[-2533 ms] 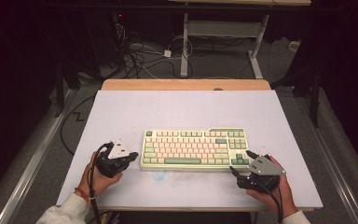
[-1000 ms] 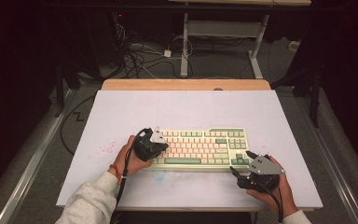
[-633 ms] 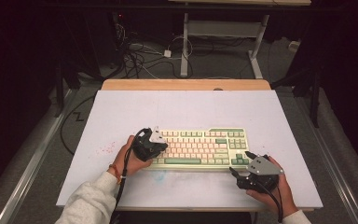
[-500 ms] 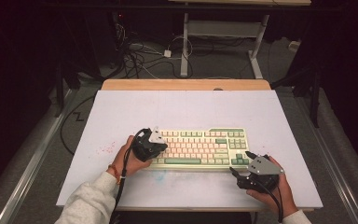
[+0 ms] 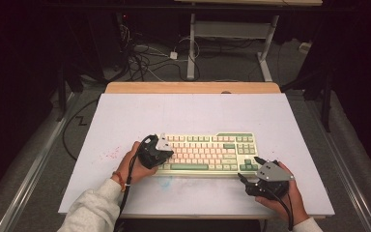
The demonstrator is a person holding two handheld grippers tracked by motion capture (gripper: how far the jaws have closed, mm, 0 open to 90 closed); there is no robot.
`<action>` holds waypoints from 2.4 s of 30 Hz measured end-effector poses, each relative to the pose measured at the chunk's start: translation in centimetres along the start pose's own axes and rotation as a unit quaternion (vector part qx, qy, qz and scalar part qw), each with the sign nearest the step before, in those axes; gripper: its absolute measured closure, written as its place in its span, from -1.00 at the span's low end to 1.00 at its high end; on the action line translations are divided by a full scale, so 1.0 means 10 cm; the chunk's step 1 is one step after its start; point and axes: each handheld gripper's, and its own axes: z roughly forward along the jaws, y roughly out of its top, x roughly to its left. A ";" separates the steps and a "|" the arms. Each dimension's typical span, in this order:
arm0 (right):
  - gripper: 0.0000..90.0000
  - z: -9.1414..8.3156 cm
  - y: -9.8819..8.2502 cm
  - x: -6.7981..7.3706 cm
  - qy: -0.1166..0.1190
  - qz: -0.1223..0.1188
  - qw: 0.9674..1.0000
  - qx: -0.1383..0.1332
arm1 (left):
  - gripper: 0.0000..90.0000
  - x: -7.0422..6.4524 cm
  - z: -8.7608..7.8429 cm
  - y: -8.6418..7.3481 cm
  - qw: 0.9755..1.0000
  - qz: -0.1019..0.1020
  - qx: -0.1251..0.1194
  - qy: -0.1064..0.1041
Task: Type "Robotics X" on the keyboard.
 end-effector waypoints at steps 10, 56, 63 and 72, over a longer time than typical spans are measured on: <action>-0.46 -0.01 0.00 -0.02 -0.008 0.008 1.000 -0.003 | 0.89 -0.02 -0.09 0.02 1.000 0.003 -0.021 0.014; -0.46 -0.02 0.00 -0.03 -0.008 0.011 1.000 -0.004 | -0.57 -0.21 -0.37 0.01 0.988 0.023 -0.113 0.100; -0.46 -0.04 0.00 -0.04 -0.009 0.012 1.000 -0.007 | -0.57 -0.23 -0.42 -0.04 0.987 0.030 -0.115 0.110; -0.46 -0.04 0.01 -0.04 -0.011 0.012 1.000 -0.008 | -0.58 -0.25 -0.51 -0.17 0.985 0.039 -0.120 0.114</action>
